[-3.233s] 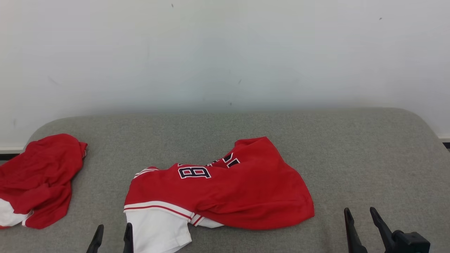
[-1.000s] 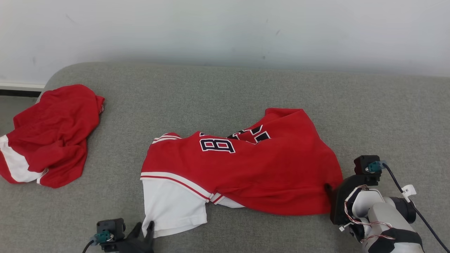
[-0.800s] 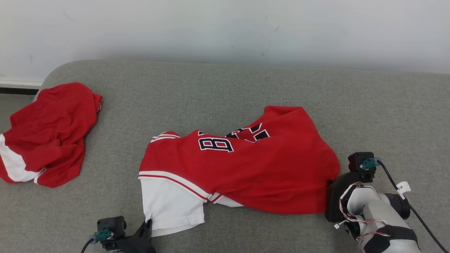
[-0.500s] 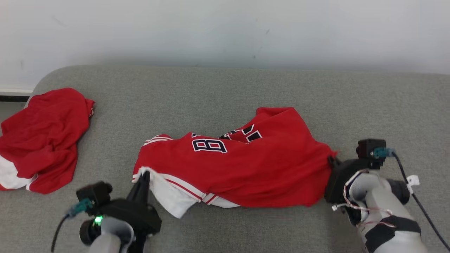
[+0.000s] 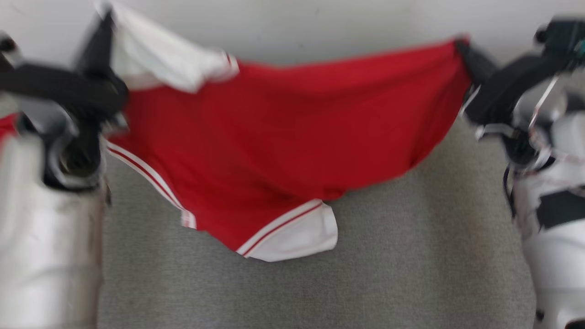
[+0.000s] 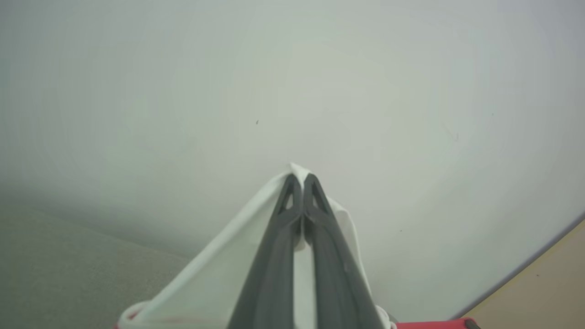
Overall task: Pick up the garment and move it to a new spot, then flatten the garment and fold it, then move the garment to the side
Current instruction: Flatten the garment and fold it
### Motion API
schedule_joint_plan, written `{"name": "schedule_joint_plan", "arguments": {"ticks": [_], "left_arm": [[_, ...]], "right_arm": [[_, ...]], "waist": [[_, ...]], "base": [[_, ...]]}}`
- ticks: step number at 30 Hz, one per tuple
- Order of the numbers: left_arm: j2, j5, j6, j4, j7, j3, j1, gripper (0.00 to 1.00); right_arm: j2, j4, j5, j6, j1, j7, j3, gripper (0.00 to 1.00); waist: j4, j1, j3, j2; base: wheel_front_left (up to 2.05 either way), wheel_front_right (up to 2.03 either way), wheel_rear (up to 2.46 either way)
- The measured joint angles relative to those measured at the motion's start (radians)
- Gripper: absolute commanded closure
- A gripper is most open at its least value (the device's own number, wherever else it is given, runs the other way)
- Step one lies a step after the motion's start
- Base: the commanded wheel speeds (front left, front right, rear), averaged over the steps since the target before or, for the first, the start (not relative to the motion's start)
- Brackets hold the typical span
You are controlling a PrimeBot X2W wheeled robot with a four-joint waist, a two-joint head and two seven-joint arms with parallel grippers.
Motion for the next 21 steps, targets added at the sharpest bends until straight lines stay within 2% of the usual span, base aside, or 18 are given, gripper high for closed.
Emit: {"name": "schedule_joint_plan", "arguments": {"ticks": [4, 7, 8, 11, 14, 17, 21], "left_arm": [[0.037, 0.034, 0.043, 0.007, -0.018, 0.012, -0.191, 1.00], [0.049, 0.070, 0.064, 0.019, -0.081, 0.019, -0.334, 1.00], [0.049, 0.070, 0.064, 0.019, -0.081, 0.019, -0.334, 1.00], [0.065, 0.129, 0.068, 0.035, -0.162, 0.011, -0.477, 1.00], [0.086, 0.180, 0.062, 0.056, -0.245, 0.003, -0.602, 1.00], [0.092, 0.197, 0.036, 0.080, -0.325, 0.004, -0.708, 1.00], [0.092, 0.219, -0.007, 0.084, -0.380, 0.013, -0.799, 1.00]], "right_arm": [[0.018, -0.004, 0.014, 0.000, -0.172, 0.000, -0.050, 1.00], [0.054, 0.022, -0.013, 0.000, -0.311, -0.064, -0.084, 1.00], [0.054, 0.022, -0.013, 0.000, -0.311, -0.064, -0.084, 1.00], [0.086, 0.054, -0.039, 0.000, -0.444, -0.164, -0.123, 1.00], [0.102, 0.095, -0.080, 0.000, -0.564, -0.287, -0.158, 1.00], [0.107, 0.135, -0.133, 0.000, -0.659, -0.412, -0.184, 1.00], [0.092, 0.171, -0.203, 0.000, -0.751, -0.546, -0.193, 1.00]], "waist": [[-0.023, 0.0001, 0.079, 0.0000], [-0.041, 0.0002, 0.147, 0.0000], [-0.041, 0.0002, 0.147, 0.0000], [-0.059, 0.0002, 0.216, 0.0000], [-0.078, 0.0002, 0.284, 0.0000], [-0.098, 0.0003, 0.345, 0.0000], [-0.122, 0.0001, 0.414, 0.0000]], "base": [[0.00, 0.00, 0.00], [0.00, 0.00, 0.00], [0.00, 0.00, 0.00], [0.00, 0.00, 0.00], [0.00, 0.00, 0.00], [0.00, 0.00, 0.00], [0.00, 0.00, 0.00]]}}
